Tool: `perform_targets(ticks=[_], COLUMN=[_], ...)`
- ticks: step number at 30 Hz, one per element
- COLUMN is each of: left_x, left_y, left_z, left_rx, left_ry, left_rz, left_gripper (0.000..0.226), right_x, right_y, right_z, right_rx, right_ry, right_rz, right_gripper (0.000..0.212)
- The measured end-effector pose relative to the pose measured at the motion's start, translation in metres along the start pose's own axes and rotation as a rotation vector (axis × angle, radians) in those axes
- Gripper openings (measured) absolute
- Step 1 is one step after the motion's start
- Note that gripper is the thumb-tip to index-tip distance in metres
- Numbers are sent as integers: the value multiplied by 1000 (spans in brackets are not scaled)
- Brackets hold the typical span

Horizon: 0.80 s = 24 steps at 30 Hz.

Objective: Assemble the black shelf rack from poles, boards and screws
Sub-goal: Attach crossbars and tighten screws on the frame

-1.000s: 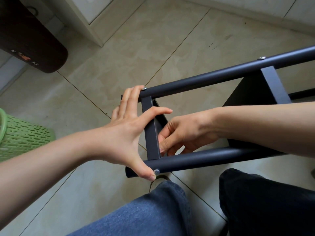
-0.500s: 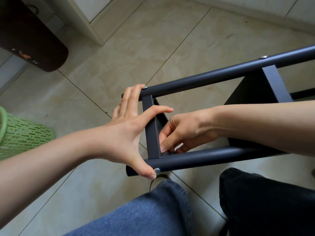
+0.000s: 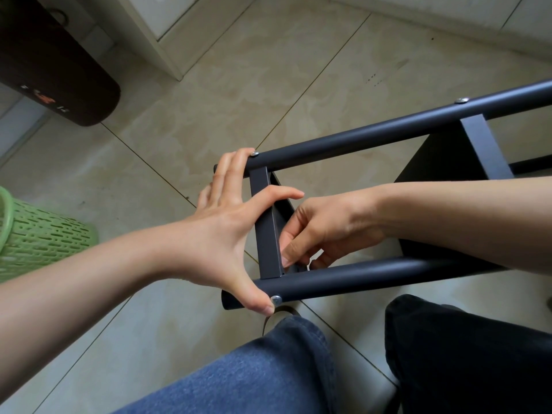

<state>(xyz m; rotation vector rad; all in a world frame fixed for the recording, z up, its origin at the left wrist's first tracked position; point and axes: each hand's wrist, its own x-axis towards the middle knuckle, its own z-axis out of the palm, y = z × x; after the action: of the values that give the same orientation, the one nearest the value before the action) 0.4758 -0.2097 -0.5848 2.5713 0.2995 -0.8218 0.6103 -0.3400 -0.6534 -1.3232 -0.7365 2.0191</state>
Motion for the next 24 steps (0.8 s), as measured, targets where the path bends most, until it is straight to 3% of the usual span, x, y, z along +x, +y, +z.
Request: perform_targets(ticks=[11, 16, 24], left_x=[0, 1, 0], left_y=[-3, -3, -2], left_z=[2, 2, 2], left_rx=[9, -4, -14], left_ry=[24, 22, 14], left_rz=[22, 17, 13], left_gripper=[124, 123, 123], right_x=[2, 2, 2], right_y=[3, 4, 1], right_z=[0, -1, -3], right_rx=[74, 132, 94], right_ry=[-39, -120, -95], right_rz=[13, 99, 133], right_gripper=[15, 19, 24])
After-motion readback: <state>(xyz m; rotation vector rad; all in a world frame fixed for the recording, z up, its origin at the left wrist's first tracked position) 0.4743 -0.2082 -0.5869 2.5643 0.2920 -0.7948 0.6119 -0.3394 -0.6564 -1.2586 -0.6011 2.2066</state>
